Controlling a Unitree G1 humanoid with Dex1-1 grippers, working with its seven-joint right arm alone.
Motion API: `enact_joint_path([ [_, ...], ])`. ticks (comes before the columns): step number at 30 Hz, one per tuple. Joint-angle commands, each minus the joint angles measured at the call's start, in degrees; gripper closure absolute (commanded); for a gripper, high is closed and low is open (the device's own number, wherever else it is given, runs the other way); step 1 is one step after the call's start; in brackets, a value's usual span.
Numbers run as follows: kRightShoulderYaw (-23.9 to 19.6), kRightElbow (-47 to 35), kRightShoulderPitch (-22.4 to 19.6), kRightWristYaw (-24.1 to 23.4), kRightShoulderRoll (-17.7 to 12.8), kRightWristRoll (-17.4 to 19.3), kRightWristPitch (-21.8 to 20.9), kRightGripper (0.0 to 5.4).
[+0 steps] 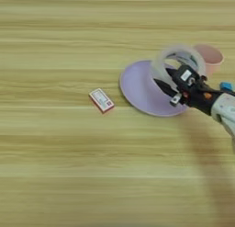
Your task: Move the objects on the table
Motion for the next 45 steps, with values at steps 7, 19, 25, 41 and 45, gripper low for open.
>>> enact_joint_path([
  [7,-13.69,-12.80,11.58,1.23,-4.99,6.59,4.39,3.89],
  [19,-11.47,-9.43,15.19,0.50,-5.05,4.80,5.36,3.89],
  [25,-13.19,-9.67,17.04,0.85,-6.83,3.92,5.45,3.90],
  [41,-12.69,-11.90,19.87,1.49,-7.02,3.51,6.21,3.91],
  [45,-11.45,-11.51,19.96,1.64,-6.80,3.33,5.83,3.91],
])
